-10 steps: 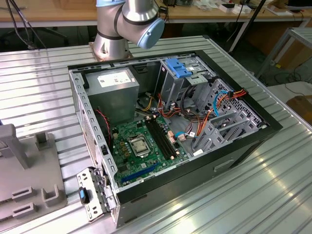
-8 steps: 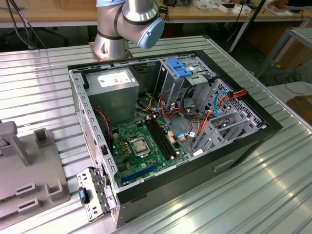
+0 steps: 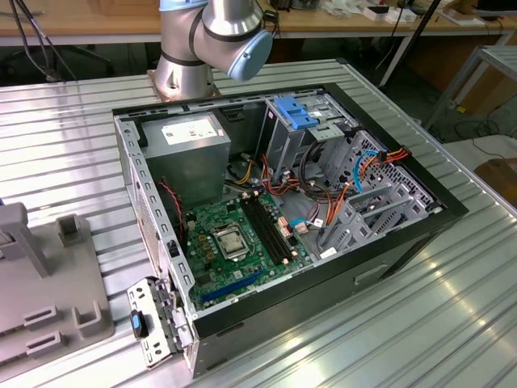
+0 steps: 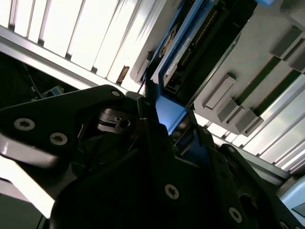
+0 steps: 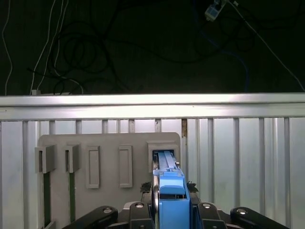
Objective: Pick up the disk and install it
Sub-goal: 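Pick up the disk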
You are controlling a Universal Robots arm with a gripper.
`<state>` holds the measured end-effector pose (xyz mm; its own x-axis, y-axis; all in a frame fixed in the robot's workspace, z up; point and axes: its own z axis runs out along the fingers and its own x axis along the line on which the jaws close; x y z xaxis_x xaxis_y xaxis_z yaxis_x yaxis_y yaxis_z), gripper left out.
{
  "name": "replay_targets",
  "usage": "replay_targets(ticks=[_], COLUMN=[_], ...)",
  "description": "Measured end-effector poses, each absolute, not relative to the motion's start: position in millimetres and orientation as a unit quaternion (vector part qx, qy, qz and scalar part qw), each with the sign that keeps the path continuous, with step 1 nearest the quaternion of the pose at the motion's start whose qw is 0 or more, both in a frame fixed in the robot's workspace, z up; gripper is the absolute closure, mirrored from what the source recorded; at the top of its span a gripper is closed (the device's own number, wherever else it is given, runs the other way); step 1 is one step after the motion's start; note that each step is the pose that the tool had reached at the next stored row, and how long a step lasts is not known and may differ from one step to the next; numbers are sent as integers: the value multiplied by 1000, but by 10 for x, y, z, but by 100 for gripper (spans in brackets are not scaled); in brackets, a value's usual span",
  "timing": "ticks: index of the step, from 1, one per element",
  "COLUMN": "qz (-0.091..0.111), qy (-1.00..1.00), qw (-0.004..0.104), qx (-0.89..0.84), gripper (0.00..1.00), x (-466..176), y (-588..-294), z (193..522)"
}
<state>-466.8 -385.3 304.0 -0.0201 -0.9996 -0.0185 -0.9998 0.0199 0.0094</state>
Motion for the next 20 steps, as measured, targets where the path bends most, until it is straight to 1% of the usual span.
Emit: replay_targets(ticks=[13, 20], qz=[10, 10], qy=[716, 717], qw=[3, 3], qx=[-698, -698], gripper=[63, 63], x=[-4669, -4669], y=[-3853, -3853], z=[3040, 3104])
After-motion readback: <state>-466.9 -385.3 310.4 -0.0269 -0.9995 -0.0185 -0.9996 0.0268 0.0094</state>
